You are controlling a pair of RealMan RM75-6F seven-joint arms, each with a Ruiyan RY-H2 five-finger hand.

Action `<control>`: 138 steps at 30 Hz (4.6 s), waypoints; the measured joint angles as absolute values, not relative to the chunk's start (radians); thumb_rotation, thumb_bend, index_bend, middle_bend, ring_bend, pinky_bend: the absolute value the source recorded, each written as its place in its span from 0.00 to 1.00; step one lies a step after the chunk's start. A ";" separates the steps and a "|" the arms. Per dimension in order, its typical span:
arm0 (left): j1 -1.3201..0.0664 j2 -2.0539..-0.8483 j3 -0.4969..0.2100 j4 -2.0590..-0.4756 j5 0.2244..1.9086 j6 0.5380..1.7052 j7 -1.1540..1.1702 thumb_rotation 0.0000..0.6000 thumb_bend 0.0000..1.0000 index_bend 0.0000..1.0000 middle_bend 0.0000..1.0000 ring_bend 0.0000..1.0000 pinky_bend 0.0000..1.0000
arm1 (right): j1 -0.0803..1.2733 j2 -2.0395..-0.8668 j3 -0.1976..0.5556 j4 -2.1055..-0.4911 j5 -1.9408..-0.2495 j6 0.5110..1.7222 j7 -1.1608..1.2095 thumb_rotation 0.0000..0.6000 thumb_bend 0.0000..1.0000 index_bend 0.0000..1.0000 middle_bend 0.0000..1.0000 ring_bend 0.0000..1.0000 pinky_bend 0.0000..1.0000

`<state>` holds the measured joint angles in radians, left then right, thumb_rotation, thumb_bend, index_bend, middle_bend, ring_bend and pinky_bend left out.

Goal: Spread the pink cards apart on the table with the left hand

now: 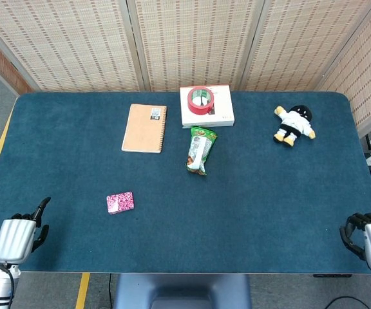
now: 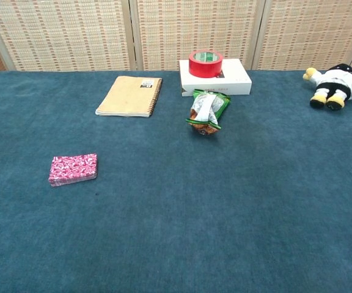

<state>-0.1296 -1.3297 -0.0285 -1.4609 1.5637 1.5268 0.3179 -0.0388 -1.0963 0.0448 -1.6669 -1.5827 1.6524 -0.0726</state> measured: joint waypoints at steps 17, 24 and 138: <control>-0.271 -1.356 -0.117 -1.778 1.310 1.298 0.693 1.00 0.41 0.19 1.00 1.00 1.00 | -0.040 -1.074 0.031 -1.668 -1.601 1.635 -0.044 1.00 0.33 0.74 0.63 0.56 0.82; -0.350 -1.483 -0.193 -1.852 1.032 1.304 0.934 1.00 0.41 0.18 1.00 1.00 1.00 | -0.037 -1.061 0.025 -1.670 -1.604 1.621 -0.030 1.00 0.33 0.74 0.63 0.56 0.82; -0.556 -1.942 -0.244 -1.517 0.781 1.472 0.980 1.00 0.42 0.39 1.00 1.00 1.00 | -0.032 -1.038 0.012 -1.671 -1.618 1.593 -0.005 1.00 0.33 0.74 0.63 0.56 0.82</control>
<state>-0.5563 -1.9423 -0.2441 -1.5168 0.7810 1.4724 0.9804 -0.0318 -1.0379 0.0121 -1.6712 -1.6180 1.5931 -0.0052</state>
